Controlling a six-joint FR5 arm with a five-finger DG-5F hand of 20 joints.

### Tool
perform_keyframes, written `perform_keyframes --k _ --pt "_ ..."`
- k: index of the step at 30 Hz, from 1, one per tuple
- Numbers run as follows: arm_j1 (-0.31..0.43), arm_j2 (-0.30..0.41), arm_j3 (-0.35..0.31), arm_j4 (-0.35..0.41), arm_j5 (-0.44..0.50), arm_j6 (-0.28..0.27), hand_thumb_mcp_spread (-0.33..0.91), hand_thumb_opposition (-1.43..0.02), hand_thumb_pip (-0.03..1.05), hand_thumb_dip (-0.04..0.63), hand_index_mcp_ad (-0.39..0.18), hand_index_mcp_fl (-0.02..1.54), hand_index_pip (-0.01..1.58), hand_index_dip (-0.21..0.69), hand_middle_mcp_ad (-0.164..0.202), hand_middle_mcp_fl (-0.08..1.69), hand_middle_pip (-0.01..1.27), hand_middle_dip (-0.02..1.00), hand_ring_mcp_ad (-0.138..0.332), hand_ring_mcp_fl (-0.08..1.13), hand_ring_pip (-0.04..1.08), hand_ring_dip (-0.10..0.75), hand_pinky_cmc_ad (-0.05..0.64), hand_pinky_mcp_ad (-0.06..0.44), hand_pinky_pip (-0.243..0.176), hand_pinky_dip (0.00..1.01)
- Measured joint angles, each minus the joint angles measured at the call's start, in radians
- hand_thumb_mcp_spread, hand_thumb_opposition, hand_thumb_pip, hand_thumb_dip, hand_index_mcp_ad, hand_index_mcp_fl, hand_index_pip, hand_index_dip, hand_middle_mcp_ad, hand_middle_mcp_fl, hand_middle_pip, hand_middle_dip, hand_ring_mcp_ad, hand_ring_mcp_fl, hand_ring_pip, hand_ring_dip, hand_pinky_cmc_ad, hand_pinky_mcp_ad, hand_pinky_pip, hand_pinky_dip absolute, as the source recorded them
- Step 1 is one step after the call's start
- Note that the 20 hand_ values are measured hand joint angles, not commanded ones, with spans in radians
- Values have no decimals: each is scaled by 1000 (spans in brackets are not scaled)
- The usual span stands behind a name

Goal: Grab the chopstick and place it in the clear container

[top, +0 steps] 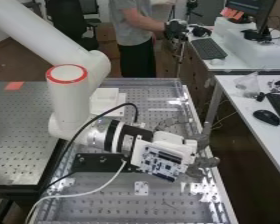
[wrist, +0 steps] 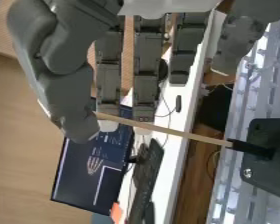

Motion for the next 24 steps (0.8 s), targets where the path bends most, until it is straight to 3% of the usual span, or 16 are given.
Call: perform_keyframes --k 24 --pt "-6 -19 15 -10 54 -59 473 -817 579 262 -237 698 656 138 -35 899 122 616 87 278 101 328 389 295 -80 178"
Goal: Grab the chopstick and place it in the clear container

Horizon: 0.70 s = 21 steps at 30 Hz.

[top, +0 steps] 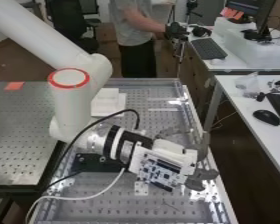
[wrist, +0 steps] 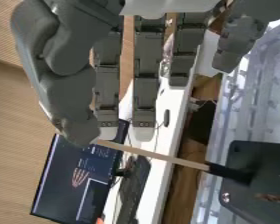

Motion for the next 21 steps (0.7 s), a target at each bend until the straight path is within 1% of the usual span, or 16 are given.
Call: perform_keyframes --k 1,4,7,9,11,12,16,18,19,20,21 --pt "0 0 1 0 -1 -1 473 -817 579 262 -239 700 656 138 -35 920 122 613 87 278 99 328 398 295 -75 178" --pt "0 -2 6 -1 2 -3 473 -817 576 262 -236 702 639 138 -37 923 126 620 87 278 96 328 387 295 -80 178" --pt "-1 -4 9 -3 2 -3 487 -817 529 262 -236 724 635 138 -35 937 126 620 87 302 93 328 391 295 -82 178" --pt "-1 -4 10 -4 4 -3 487 -817 529 262 -236 733 623 138 -35 951 126 623 87 309 94 346 387 295 -65 176" --pt "-1 -4 11 -5 4 -3 506 -817 529 262 -236 754 623 138 -35 963 126 623 87 309 98 363 393 297 -68 176" --pt "-1 -4 12 -6 4 -2 499 -817 529 262 -239 775 623 138 -33 958 126 623 89 309 93 363 393 297 -65 176" --pt "-1 -5 12 -6 2 -3 503 -817 525 262 -257 778 616 138 -35 963 133 623 87 309 93 363 398 297 -65 176" --pt "-1 -5 11 -7 -2 -3 503 -817 525 262 -260 780 607 138 -35 962 133 623 87 309 93 363 372 297 -65 176" --pt "0 -6 11 -5 -4 -3 499 -822 525 262 -262 780 607 138 -35 965 136 623 87 309 93 363 379 297 -65 176" --pt "0 -7 11 -4 -5 -3 497 -819 525 262 -265 782 607 138 -35 965 136 623 86 309 93 363 379 297 -65 176" --pt "1 -9 10 -9 -2 -2 504 -817 525 262 -272 796 607 138 -35 965 136 623 73 309 93 363 379 297 -65 176"
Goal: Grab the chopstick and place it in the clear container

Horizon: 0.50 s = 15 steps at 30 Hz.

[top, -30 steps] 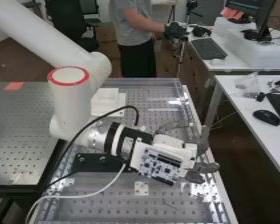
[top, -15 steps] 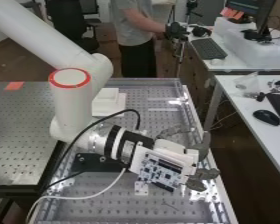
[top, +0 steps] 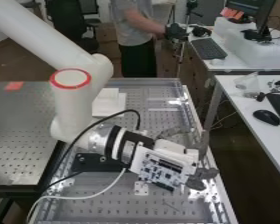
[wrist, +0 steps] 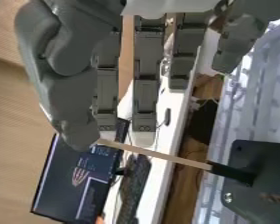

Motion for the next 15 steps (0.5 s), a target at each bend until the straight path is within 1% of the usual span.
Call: perform_keyframes --k 2,4,10,11,15 --pt "1 -3 -1 -9 3 1 518 -831 525 262 -272 796 607 138 -35 962 136 623 72 309 93 363 368 298 -65 176" --pt "3 -5 -3 -7 2 2 518 -831 525 262 -272 796 609 138 -35 965 136 623 73 309 93 363 379 295 -65 176" --pt "5 -13 -4 -11 7 4 518 -831 525 262 -272 792 595 138 -35 965 136 623 70 309 94 363 379 295 -65 176" --pt "6 -13 -5 -13 13 6 518 -831 525 262 -272 796 595 138 -35 962 136 623 70 305 94 363 368 295 -65 176" --pt "7 -14 -5 -6 10 9 518 -831 525 262 -272 796 595 138 -35 960 136 623 70 307 96 365 375 295 -65 176"
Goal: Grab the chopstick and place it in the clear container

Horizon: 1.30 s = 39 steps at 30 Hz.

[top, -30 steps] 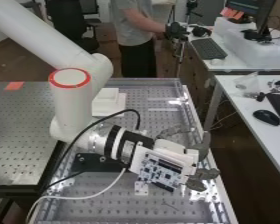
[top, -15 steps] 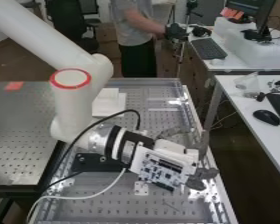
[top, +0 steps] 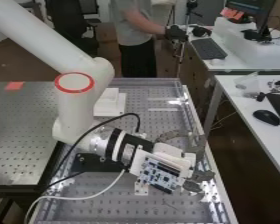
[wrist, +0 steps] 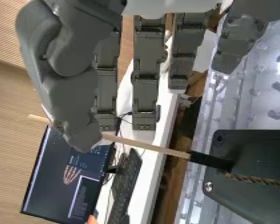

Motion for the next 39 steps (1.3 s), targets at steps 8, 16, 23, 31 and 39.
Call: perform_keyframes --k 8,16,23,31,39 --pt "3 -8 2 -2 7 5 517 -831 525 262 -272 824 595 138 -35 956 133 623 70 297 96 363 367 295 -66 175" --pt "-1 -10 10 1 10 -3 517 -831 520 258 -272 887 592 138 -35 972 133 623 73 300 101 372 375 295 -66 176" --pt "-4 -11 17 -2 13 -12 560 -881 487 258 -288 951 599 147 -35 1011 136 623 73 312 99 374 374 298 -51 180" --pt "-4 -11 17 -1 20 -9 625 -995 443 258 -305 998 630 202 -37 1051 136 641 70 340 99 379 377 295 -47 175" --pt "-2 -11 20 1 28 -14 625 -1019 431 253 -307 1040 627 208 -35 1098 131 642 70 354 105 379 379 298 -31 180"
